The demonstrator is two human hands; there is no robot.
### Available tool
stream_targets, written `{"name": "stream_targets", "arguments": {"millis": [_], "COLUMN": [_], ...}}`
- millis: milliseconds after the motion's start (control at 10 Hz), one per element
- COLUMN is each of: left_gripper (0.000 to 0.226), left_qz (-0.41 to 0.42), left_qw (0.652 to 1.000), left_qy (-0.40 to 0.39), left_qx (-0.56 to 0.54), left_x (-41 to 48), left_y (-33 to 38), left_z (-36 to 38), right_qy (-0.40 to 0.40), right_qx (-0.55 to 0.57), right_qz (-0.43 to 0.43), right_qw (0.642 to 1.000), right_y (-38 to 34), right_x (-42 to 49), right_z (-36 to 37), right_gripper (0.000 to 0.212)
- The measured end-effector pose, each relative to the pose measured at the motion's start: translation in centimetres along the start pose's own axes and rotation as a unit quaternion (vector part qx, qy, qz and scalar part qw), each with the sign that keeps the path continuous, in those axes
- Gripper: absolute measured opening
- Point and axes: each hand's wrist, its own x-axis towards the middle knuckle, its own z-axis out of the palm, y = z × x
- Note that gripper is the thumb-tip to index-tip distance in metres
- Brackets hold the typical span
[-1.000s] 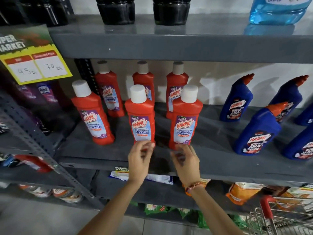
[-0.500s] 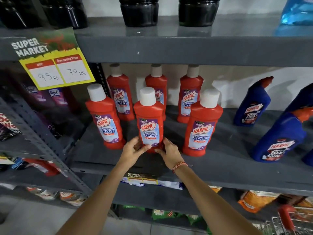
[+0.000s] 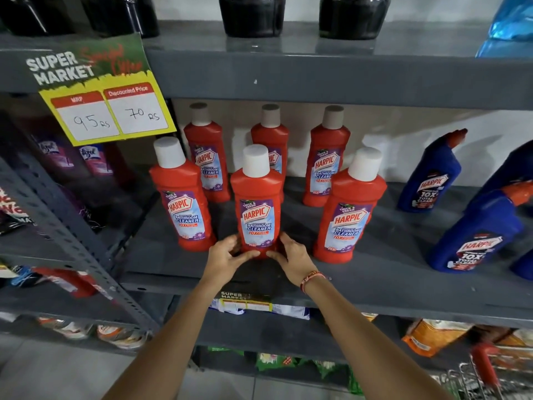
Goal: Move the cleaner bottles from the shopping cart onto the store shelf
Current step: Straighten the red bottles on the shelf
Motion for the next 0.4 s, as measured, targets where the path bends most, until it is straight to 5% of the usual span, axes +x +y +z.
{"name": "stream_targets", "arguments": {"millis": [400], "left_gripper": [0.061], "left_qz": [-0.056], "left_qw": [0.998], "left_qy": [0.018], "left_qx": [-0.011], "left_x": [-1.6], "left_y": [1.5], "left_z": [-0.1], "right_qy": [0.049], "right_qx": [-0.015], "right_qz": [0.021], "right_qw": [0.998], "right_y": [-0.3], "right_x": [-1.5], "right_z": [0.8], "right_gripper": [0.053]}}
